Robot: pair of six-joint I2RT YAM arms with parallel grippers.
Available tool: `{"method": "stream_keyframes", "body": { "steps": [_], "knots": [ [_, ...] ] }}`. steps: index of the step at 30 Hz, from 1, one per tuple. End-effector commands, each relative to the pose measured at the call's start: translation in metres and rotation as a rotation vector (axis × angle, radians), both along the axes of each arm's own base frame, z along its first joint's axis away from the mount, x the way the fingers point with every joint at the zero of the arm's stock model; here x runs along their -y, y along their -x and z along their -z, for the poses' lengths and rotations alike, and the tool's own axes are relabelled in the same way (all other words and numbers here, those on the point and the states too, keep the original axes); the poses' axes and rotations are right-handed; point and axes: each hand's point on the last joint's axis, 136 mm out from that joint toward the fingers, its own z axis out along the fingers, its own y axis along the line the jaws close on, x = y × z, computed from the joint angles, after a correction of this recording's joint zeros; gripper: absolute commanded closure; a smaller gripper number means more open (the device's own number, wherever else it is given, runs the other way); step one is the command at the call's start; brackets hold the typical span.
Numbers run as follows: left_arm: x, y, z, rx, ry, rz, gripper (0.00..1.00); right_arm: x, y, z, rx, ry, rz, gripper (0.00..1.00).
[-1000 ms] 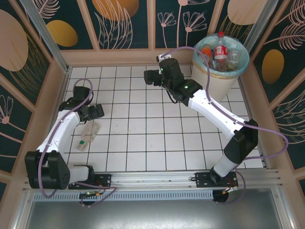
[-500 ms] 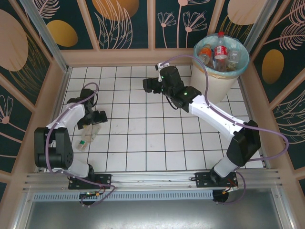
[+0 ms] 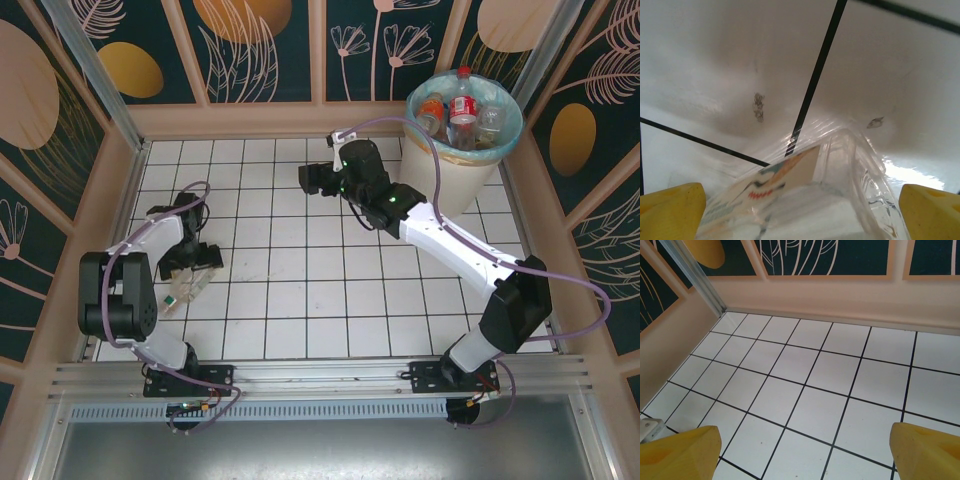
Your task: Put the plastic bottles in the bin
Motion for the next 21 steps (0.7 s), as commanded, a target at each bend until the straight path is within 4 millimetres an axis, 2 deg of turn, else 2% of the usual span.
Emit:
{"method": "stream_keyframes", "body": {
  "steps": [1, 4, 11, 16, 17, 19, 21],
  "knots": [
    [-0.003, 0.022, 0.008, -0.094, -0.015, -0.003, 0.01, -0.001, 0.002, -0.013, 0.03, -0.045, -0.009, 0.12],
    [0.001, 0.022, 0.01, -0.098, -0.003, 0.007, 0.02, 0.0, 0.001, -0.011, 0.027, -0.047, -0.008, 0.12],
    [0.012, 0.013, 0.004, -0.046, 0.047, 0.013, 0.13, -0.006, 0.001, -0.006, 0.008, -0.067, -0.028, 0.12],
    [0.011, 0.008, -0.012, 0.011, 0.04, 0.003, 0.02, -0.01, 0.002, -0.004, 0.0, -0.075, -0.043, 0.12],
    [0.011, -0.002, -0.025, 0.049, 0.032, 0.008, 0.02, -0.011, 0.003, -0.003, 0.0, -0.08, -0.051, 0.12],
    [0.015, -0.009, -0.043, 0.088, 0.025, 0.06, 0.01, -0.015, 0.005, -0.003, 0.004, -0.09, -0.066, 0.12],
    [0.01, -0.019, -0.067, 0.153, -0.021, 0.041, 0.01, -0.018, 0.007, 0.0, 0.003, -0.098, -0.085, 0.12]
  ]
}}
